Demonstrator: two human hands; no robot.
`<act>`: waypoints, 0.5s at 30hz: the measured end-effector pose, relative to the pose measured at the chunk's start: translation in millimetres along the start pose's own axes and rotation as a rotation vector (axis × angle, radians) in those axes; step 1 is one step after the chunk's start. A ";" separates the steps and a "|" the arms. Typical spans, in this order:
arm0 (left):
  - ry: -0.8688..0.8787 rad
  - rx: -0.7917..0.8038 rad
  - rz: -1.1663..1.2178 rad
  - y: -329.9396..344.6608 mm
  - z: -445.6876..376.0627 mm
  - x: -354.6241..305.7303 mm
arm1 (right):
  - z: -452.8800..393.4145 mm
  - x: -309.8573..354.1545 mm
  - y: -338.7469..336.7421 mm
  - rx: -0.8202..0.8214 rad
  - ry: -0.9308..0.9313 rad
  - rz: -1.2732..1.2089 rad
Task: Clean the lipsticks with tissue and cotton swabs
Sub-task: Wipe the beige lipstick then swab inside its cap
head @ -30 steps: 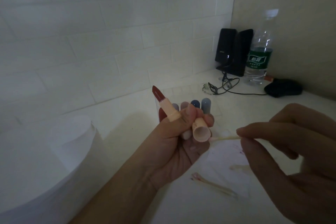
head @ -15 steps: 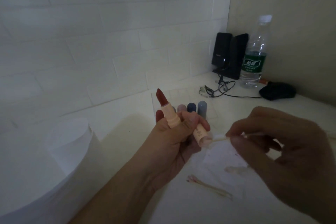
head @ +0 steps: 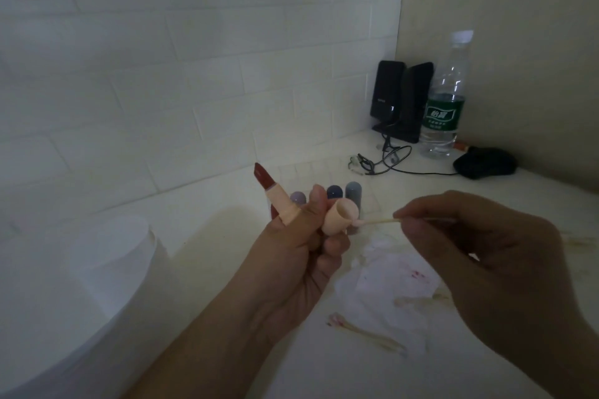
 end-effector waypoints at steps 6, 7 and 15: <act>-0.082 -0.077 -0.146 -4.5 -0.1 6.6 | 0.6 -16.4 19.6 0.140 0.200 -0.371; -0.094 -0.073 -0.151 -4.2 0.3 7.3 | 0.8 -16.5 21.2 0.151 0.218 -0.405; -0.152 -0.052 -0.132 -3.7 1.2 10.6 | 1.8 -17.1 26.1 0.231 0.247 -0.437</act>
Point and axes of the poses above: each hand's wrist, its own z-axis away from the middle knuckle, its own y-axis out of the palm, x = y × z, the point moved 4 cm from there along -z, towards the middle knuckle, and after that the axes turned 15 degrees about z, right-handed, at the moved point
